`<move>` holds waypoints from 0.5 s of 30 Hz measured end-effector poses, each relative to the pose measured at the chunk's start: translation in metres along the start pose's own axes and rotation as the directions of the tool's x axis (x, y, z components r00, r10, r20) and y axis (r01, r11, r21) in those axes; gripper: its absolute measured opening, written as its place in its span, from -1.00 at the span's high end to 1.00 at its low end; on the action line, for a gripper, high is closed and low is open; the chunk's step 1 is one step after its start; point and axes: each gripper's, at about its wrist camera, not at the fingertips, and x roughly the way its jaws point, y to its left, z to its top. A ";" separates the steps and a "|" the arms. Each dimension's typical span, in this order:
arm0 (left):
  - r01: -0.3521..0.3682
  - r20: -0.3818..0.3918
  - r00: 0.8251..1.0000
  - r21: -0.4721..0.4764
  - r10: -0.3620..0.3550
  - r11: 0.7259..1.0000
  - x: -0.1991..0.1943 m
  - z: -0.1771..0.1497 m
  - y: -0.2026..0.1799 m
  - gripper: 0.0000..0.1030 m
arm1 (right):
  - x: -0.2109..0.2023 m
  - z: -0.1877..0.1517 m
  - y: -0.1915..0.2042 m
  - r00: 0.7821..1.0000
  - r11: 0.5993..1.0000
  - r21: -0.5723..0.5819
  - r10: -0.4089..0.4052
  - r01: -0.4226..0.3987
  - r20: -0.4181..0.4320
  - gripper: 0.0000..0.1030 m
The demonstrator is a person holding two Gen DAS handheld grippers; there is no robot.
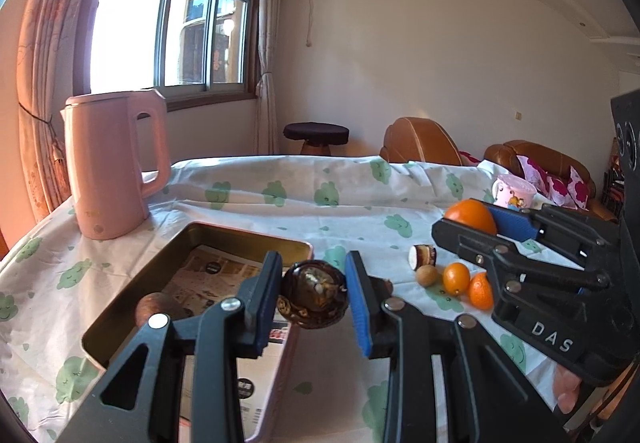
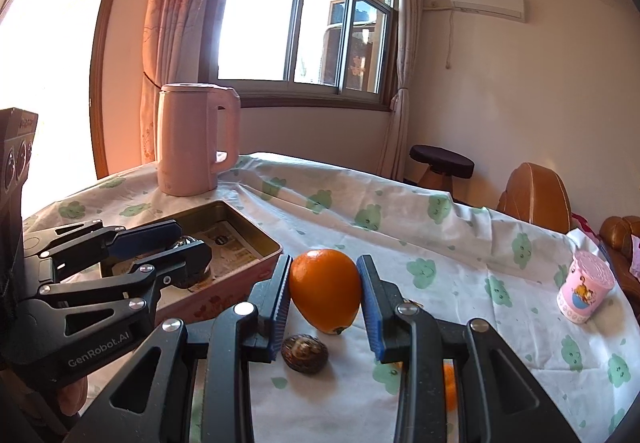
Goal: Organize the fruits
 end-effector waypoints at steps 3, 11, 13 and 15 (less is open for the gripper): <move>-0.015 -0.001 1.000 -0.015 0.015 1.000 -0.001 0.000 0.011 0.34 | 0.003 0.005 0.009 1.000 1.000 -0.012 0.013 -0.013 0.004 0.33; -0.042 0.001 0.999 -0.053 0.042 0.998 -0.006 0.001 0.033 0.34 | 0.010 0.019 0.027 0.999 0.998 -0.045 0.043 -0.042 0.010 0.33; -0.050 0.003 0.999 -0.059 0.051 0.997 -0.007 0.001 0.039 0.34 | 0.011 0.022 0.031 0.999 0.998 -0.048 0.050 -0.049 0.011 0.33; -0.056 0.003 0.998 -0.066 0.056 0.996 -0.008 0.001 0.043 0.34 | 0.013 0.025 0.035 0.998 0.997 -0.051 0.057 -0.057 0.012 0.33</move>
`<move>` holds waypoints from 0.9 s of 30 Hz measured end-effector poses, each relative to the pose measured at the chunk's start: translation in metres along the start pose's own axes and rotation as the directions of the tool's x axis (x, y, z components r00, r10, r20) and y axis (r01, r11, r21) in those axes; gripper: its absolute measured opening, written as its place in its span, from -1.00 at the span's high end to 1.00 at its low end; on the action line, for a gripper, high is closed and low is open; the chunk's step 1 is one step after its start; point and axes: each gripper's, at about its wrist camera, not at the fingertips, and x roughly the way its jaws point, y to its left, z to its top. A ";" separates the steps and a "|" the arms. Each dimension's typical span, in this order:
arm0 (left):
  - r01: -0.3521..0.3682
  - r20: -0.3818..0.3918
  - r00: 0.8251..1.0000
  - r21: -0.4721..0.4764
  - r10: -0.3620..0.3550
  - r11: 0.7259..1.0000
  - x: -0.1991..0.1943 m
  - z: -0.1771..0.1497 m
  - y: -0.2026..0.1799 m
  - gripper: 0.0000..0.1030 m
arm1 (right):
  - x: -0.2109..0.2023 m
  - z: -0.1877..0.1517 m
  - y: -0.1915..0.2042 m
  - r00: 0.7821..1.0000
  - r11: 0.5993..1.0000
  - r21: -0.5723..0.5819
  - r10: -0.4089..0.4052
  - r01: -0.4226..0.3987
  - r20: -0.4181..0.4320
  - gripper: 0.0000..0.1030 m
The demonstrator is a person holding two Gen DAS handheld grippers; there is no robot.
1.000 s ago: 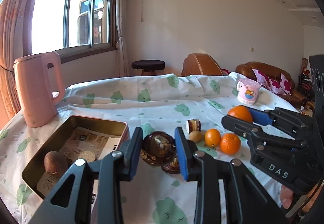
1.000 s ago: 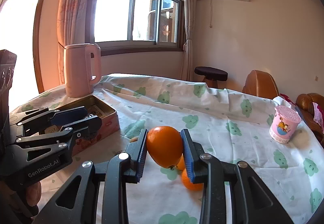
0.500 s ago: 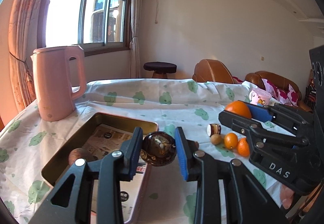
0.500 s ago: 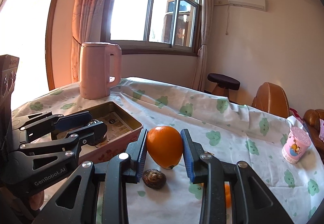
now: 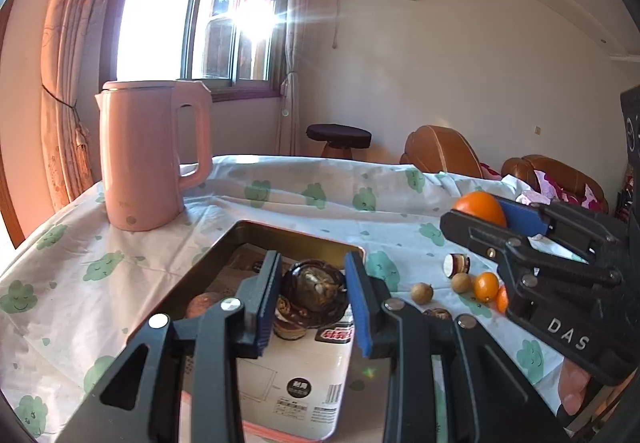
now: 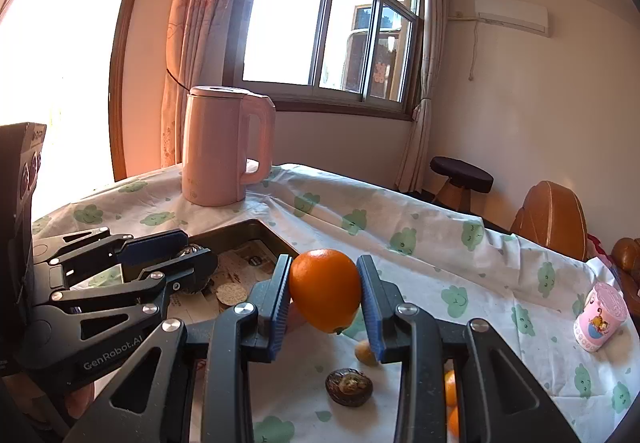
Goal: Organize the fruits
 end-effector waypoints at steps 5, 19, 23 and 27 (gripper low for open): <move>-0.016 -0.002 1.000 -0.015 0.016 1.000 0.000 0.001 0.012 0.34 | 0.007 0.006 0.010 1.000 1.000 -0.010 0.022 -0.022 -0.003 0.33; -0.077 -0.022 0.997 -0.035 0.077 0.996 0.003 -0.002 0.041 0.34 | 0.028 0.009 0.028 0.997 0.997 0.001 0.075 -0.075 -0.032 0.33; -0.093 -0.035 0.995 -0.036 0.092 0.995 0.005 -0.003 0.046 0.34 | 0.035 0.007 0.033 0.995 0.996 0.010 0.093 -0.093 -0.045 0.33; -0.107 -0.052 0.993 -0.036 0.105 0.994 0.009 -0.005 0.050 0.34 | 0.043 0.004 0.037 0.992 0.994 0.018 0.109 -0.108 -0.061 0.33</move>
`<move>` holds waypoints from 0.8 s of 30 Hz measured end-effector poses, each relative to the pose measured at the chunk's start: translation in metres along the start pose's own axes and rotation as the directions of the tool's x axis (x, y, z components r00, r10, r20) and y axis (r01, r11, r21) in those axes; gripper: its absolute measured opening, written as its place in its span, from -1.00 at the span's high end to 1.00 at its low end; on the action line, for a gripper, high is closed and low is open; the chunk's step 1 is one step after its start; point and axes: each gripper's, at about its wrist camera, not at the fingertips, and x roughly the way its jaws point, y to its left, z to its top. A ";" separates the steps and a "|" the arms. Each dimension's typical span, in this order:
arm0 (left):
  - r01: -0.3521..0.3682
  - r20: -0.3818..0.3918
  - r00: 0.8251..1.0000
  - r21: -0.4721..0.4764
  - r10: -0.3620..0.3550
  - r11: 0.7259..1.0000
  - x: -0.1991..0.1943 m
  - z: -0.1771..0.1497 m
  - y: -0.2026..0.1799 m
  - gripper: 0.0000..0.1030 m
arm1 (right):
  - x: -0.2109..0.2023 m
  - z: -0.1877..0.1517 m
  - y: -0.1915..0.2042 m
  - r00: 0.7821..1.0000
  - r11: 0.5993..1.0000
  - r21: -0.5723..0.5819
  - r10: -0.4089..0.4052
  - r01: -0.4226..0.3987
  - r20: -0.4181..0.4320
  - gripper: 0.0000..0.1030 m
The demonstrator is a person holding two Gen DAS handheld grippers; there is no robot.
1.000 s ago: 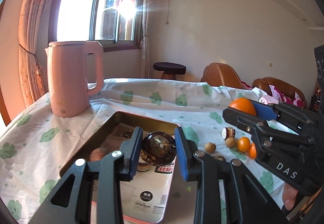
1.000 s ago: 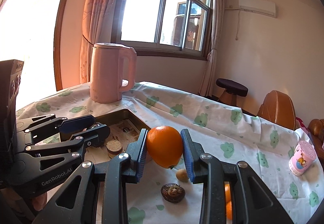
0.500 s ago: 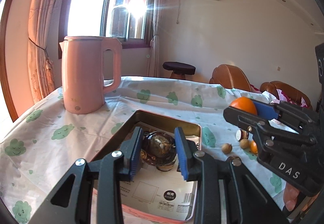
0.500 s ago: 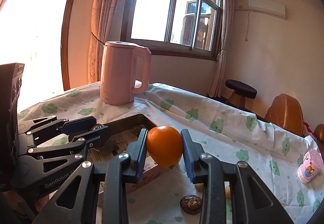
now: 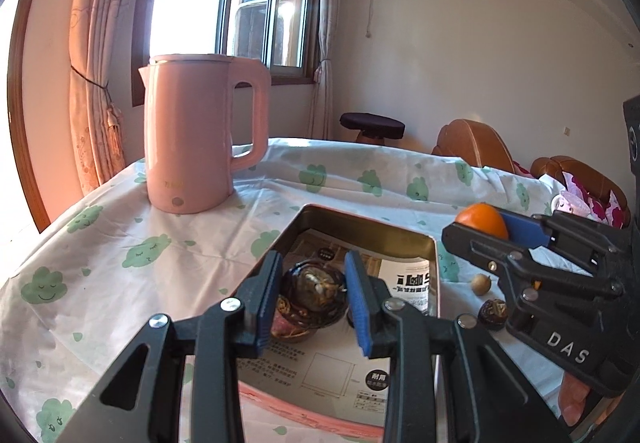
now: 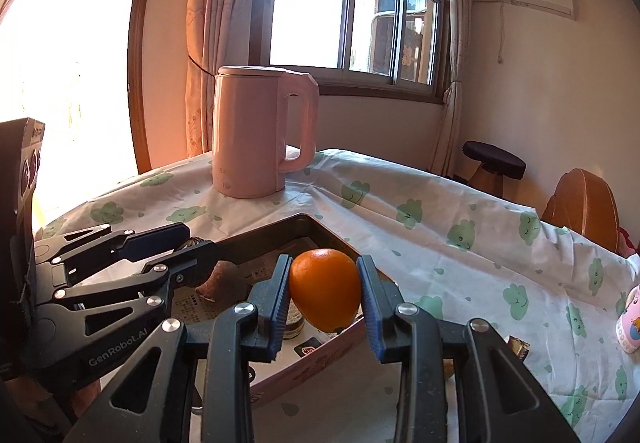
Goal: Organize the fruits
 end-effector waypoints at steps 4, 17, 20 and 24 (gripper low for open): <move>-0.014 -0.016 1.000 -0.005 0.014 1.000 0.004 -0.002 0.005 0.34 | 0.007 -0.002 0.004 1.000 1.000 0.004 0.012 -0.012 -0.015 0.33; -0.036 -0.063 0.997 -0.026 0.034 0.999 0.015 -0.006 0.019 0.34 | 0.025 -0.009 0.017 0.998 0.999 0.001 0.040 -0.040 -0.058 0.33; -0.039 -0.076 0.996 -0.029 0.036 0.999 0.019 -0.007 0.022 0.34 | 0.029 -0.011 0.020 0.997 0.999 0.001 0.046 -0.046 -0.069 0.33; -0.040 -0.093 0.995 -0.029 0.037 0.999 0.023 -0.009 0.023 0.34 | 0.035 -0.015 0.023 0.995 0.998 -0.003 0.055 -0.056 -0.088 0.33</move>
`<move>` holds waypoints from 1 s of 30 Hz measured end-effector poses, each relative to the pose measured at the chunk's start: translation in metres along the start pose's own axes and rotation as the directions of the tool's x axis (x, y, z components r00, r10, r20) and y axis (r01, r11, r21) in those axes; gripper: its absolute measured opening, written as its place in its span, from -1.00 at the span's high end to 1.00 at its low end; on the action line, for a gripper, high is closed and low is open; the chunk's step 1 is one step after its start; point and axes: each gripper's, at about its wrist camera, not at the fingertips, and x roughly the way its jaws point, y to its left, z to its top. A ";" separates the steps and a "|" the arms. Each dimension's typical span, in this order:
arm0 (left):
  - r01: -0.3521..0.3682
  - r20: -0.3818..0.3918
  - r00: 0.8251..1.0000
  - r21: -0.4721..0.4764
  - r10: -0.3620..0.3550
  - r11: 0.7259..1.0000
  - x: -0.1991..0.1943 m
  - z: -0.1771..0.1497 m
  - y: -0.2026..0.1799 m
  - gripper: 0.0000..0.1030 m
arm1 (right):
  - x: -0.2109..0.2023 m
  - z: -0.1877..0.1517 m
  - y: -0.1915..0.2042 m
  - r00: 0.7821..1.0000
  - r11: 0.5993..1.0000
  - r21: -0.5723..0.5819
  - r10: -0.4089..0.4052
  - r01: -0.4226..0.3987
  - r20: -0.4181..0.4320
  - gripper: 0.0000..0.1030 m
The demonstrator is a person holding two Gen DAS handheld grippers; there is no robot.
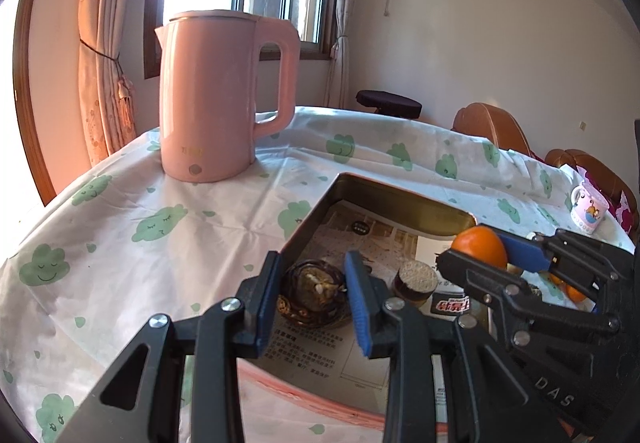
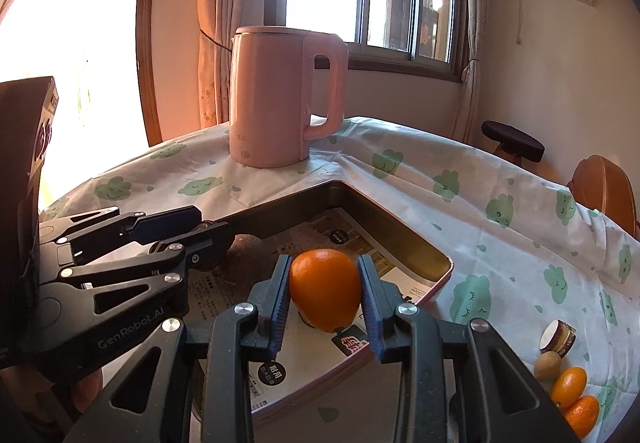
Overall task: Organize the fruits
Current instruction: 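Open the right tool to drop the orange while the left tool releases the date into the tin, then move both tools back over the loose fruits on the cloth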
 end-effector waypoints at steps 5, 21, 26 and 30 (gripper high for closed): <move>-0.008 -0.009 1.000 0.003 0.008 1.000 0.003 -0.002 0.001 0.34 | 0.007 -0.003 0.003 1.000 1.000 -0.001 0.007 -0.007 -0.022 0.33; -0.027 0.023 0.999 0.014 0.027 1.000 -0.004 -0.004 -0.001 -0.41 | 0.019 -0.013 0.007 0.996 0.999 0.008 0.054 -0.053 -0.072 -0.01; -0.009 0.039 0.999 0.002 0.009 1.000 -0.010 -0.001 -0.003 -0.44 | 0.010 -0.016 0.006 0.998 0.999 0.003 0.035 -0.035 -0.058 -0.04; 0.003 0.050 0.999 -0.023 -0.002 1.000 -0.013 0.001 -0.004 -0.52 | -0.010 -0.022 -0.012 1.000 1.000 0.029 -0.003 0.004 -0.031 -0.11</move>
